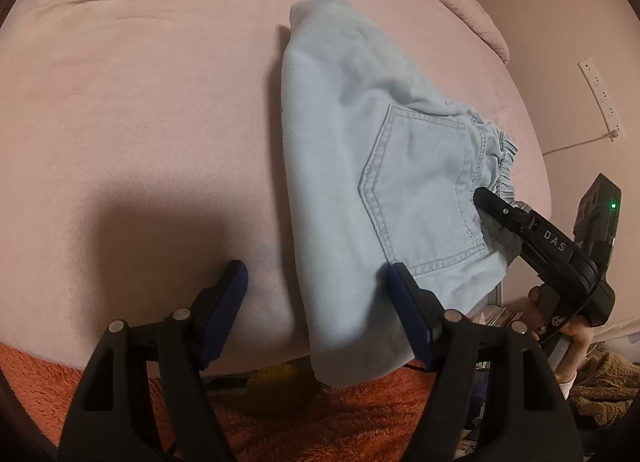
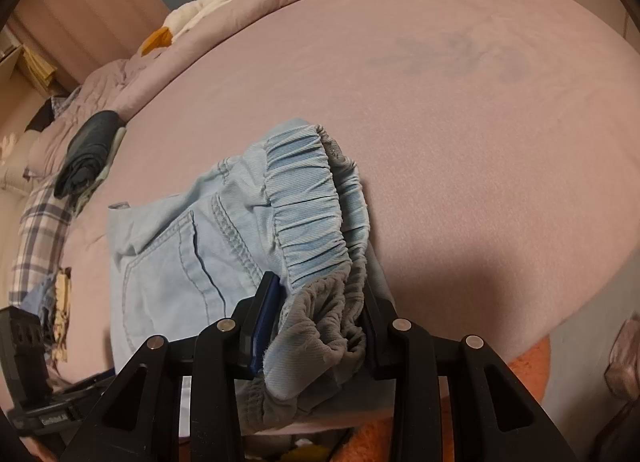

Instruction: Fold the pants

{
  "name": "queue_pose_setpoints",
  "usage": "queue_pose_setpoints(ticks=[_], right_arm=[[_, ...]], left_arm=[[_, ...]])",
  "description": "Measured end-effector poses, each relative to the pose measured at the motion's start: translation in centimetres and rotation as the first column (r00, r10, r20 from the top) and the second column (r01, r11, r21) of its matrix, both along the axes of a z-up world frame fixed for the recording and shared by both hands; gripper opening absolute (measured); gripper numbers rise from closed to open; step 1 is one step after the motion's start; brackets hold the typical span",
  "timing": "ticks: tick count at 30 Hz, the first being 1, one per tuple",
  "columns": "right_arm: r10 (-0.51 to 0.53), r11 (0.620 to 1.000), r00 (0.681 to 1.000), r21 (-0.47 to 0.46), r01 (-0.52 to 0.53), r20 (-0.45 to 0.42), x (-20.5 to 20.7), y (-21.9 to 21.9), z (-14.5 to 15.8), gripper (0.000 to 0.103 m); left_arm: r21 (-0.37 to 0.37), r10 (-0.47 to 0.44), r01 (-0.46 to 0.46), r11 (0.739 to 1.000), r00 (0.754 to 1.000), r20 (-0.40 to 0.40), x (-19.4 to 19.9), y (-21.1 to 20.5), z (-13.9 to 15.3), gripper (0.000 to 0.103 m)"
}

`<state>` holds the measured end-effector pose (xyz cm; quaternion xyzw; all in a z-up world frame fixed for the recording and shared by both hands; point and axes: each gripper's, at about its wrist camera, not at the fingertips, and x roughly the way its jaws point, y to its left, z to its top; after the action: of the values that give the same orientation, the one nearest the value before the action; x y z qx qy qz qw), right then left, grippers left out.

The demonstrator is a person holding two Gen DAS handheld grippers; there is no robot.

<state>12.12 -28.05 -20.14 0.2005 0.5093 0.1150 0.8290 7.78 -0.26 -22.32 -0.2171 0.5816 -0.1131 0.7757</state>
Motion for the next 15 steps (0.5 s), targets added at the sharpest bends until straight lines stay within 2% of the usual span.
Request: queue_pose_setpoints(ticks=[15], right_arm=[[-0.002, 1.0, 1.0, 0.001, 0.002, -0.006, 0.02, 0.06, -0.03, 0.034]], left_arm=[[-0.001, 0.005, -0.005, 1.0, 1.0, -0.021, -0.04, 0.4, 0.11, 0.074]])
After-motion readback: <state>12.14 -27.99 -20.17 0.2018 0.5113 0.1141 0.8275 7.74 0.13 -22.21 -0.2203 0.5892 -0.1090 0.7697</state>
